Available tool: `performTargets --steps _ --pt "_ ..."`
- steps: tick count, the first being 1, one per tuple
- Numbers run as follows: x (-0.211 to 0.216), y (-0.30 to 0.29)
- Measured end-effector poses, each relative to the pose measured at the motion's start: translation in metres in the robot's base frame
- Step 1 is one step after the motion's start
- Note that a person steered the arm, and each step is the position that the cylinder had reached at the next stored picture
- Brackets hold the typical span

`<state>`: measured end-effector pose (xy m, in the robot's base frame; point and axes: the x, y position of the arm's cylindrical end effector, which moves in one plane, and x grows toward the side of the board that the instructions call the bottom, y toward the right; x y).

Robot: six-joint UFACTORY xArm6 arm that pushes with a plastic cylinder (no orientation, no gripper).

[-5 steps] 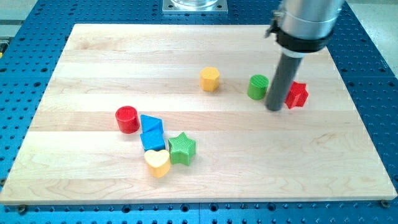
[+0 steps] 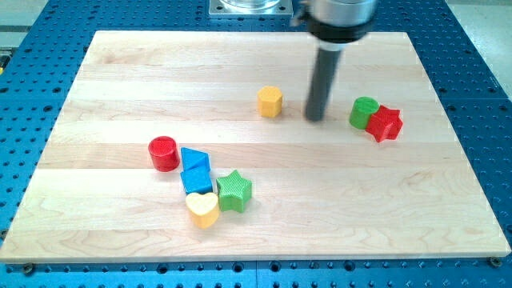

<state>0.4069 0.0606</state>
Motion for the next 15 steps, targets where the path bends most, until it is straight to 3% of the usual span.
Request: performTargets --steps 1,2,3,5,6,7,8,9,11,12,13,15 --pt "0.024 -0.084" --pt "0.003 -0.103" --pt "-0.026 -0.089" --pt "-0.027 0.034" --pt "-0.027 0.057" --pt "-0.029 0.042" --pt "-0.029 -0.023" --pt "-0.022 -0.128" --pt "0.061 -0.279" --pt "0.11 -0.271" --pt "0.141 -0.227" --pt "0.156 -0.133"
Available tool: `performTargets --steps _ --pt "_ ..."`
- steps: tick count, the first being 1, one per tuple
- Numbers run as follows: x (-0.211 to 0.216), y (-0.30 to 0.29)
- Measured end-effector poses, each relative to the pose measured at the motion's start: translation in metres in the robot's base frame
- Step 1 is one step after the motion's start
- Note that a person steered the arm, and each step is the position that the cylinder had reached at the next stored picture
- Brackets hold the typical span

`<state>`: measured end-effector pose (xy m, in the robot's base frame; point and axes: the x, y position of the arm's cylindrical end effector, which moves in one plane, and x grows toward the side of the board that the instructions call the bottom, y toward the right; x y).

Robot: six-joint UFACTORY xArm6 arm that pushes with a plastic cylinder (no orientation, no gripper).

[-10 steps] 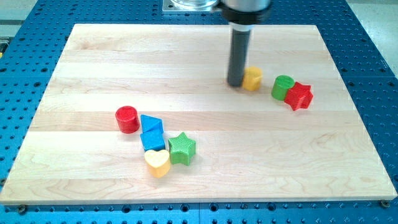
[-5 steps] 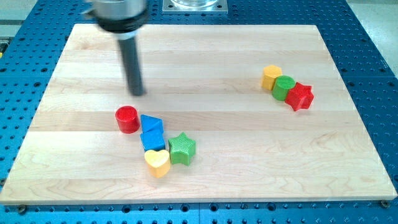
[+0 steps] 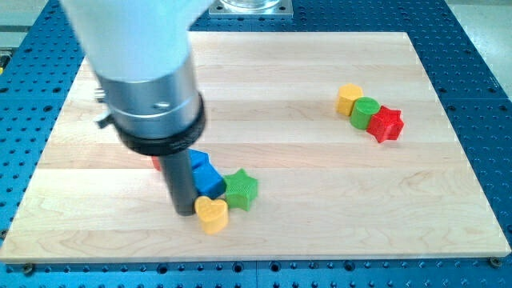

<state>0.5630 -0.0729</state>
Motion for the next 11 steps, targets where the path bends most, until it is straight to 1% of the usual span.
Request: performTargets --steps 1,2,4,5,6,7,9,10,11 --pt "-0.008 0.029" --pt "-0.031 0.045" --pt "-0.087 0.044" --pt "-0.089 0.005" --pt "-0.104 -0.021" --pt "-0.117 -0.015" --pt "-0.117 0.103" --pt "-0.117 0.137" --pt "-0.127 0.113"
